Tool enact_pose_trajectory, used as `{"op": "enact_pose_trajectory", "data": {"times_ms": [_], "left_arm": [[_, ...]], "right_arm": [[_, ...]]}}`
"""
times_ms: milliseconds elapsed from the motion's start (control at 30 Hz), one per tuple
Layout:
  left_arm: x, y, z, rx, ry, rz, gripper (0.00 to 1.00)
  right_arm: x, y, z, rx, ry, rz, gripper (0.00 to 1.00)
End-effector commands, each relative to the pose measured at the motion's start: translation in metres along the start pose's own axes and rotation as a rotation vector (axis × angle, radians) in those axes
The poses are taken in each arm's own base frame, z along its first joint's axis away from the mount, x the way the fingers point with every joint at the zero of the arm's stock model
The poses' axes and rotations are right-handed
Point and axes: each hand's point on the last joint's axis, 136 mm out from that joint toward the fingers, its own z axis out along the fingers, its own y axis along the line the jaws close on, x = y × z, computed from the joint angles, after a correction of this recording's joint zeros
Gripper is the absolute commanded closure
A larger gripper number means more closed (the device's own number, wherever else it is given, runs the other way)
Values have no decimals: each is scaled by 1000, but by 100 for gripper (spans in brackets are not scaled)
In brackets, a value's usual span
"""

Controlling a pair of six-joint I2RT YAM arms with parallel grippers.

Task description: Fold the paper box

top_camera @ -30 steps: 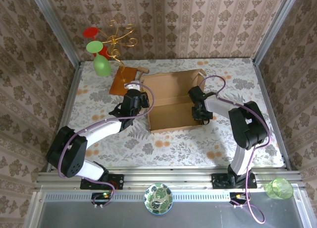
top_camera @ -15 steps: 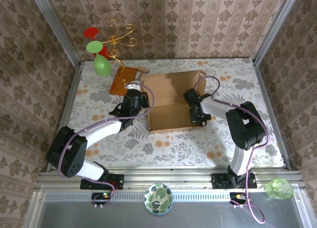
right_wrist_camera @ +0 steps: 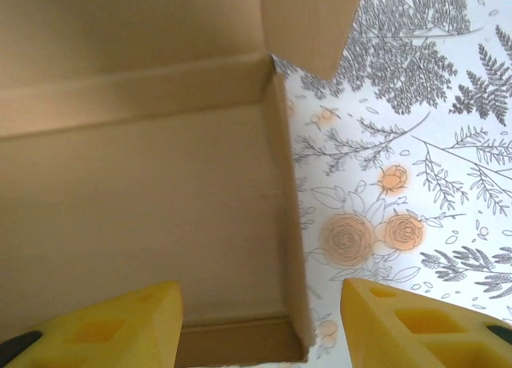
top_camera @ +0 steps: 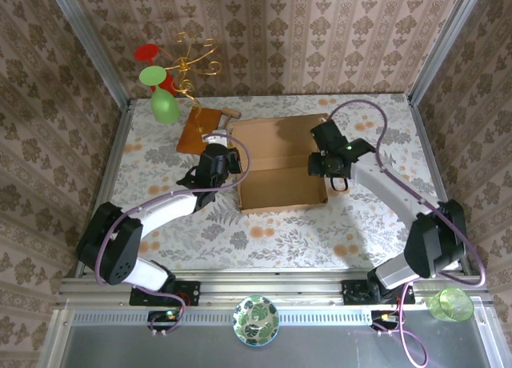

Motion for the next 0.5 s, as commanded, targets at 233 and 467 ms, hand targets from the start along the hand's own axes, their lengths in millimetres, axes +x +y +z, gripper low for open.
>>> {"op": "enact_pose_trajectory", "data": {"times_ms": [233, 467], "left_arm": [[-12, -11, 3, 57, -70, 43, 100], [-4, -12, 4, 101, -114, 49, 100]], "right_arm": [[-88, -38, -85, -154, -157, 370, 48], [-135, -73, -74, -159, -194, 629, 42]]}}
